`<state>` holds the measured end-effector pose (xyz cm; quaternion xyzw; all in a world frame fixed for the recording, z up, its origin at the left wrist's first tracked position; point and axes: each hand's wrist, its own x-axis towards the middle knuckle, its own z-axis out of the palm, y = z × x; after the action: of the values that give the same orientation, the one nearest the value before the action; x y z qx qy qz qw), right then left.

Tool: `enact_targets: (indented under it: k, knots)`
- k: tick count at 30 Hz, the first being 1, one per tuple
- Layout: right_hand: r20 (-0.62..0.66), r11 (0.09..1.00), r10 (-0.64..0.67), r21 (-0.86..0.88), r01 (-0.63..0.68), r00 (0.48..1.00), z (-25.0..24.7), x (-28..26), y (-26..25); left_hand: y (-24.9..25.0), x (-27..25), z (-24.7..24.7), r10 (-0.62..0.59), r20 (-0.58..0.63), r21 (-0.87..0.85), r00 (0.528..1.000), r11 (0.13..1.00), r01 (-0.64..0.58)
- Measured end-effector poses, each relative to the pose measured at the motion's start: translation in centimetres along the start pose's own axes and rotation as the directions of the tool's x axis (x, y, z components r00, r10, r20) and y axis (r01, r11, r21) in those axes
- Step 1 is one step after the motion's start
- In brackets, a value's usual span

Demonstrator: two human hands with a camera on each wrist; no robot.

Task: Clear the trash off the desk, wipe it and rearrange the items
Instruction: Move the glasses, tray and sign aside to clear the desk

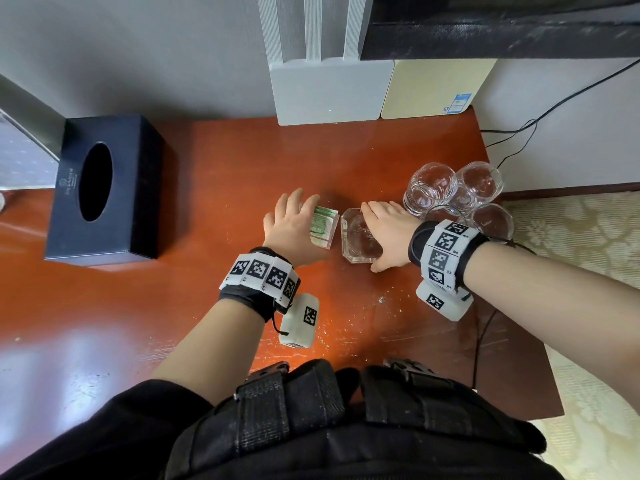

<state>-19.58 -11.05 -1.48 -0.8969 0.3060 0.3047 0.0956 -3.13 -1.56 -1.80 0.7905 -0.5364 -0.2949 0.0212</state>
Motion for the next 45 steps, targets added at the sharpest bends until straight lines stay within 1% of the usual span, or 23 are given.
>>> enact_targets:
  k: [2,4,6,9,16,23,29,36,39,41,43,45]
  knots:
    - [0.004,1.0,0.006,-0.015,-0.006,1.0,-0.1,0.1,0.1,-0.1,0.0,-0.4,0.026,0.02,0.024,0.999,0.999,-0.026]
    - [-0.009,0.998,0.017,-0.055,-0.017,1.0,-0.3,0.1,0.0,-0.1,-0.1,-0.7,0.026,-0.004,-0.016,1.0,1.0,-0.026]
    - [-0.007,0.996,0.025,-0.084,-0.026,1.0,-0.4,0.0,-0.2,0.0,-0.1,-0.8,0.025,0.012,-0.039,1.0,0.999,-0.025]
    - [0.014,0.992,0.024,-0.122,-0.022,1.0,-0.4,-0.3,-0.2,0.1,-0.2,-0.7,0.027,0.043,-0.03,0.999,0.999,-0.026]
    - [0.031,0.981,0.041,-0.19,-0.034,0.999,-0.2,-0.6,-0.2,0.7,-0.8,-0.2,0.035,0.064,-0.025,0.997,0.999,-0.033]
    - [0.024,0.963,0.038,-0.267,-0.031,0.999,0.2,-1.2,0.0,1.5,-1.2,0.0,0.05,0.126,-0.001,0.991,0.999,-0.051]
    - [0.012,0.946,0.06,-0.321,-0.053,0.998,0.7,-1.3,0.1,1.9,-1.3,0.5,0.061,0.151,0.017,0.987,0.998,-0.065]
    - [0.014,0.941,0.07,-0.333,-0.061,0.997,0.7,-1.2,-0.3,2.0,-1.4,0.6,0.066,0.158,0.037,0.985,0.997,-0.072]
    - [0.023,0.941,0.07,-0.332,-0.059,0.997,0.6,-1.2,-0.2,1.9,-1.5,0.5,0.065,0.169,0.016,0.983,0.998,-0.069]
    - [0.035,0.957,0.068,-0.285,-0.056,0.997,0.4,-1.3,0.1,1.6,-1.6,0.3,0.061,0.183,-0.025,0.981,0.998,-0.057]
    - [0.031,0.977,0.066,-0.203,-0.059,0.997,0.1,-1.7,0.2,1.4,-1.9,-0.2,0.051,0.198,-0.072,0.979,0.997,-0.037]
    - [0.022,0.992,0.068,-0.107,-0.065,0.997,-0.3,-2.2,0.1,1.2,-2.3,-1.0,0.032,0.194,-0.075,0.981,0.997,-0.018]
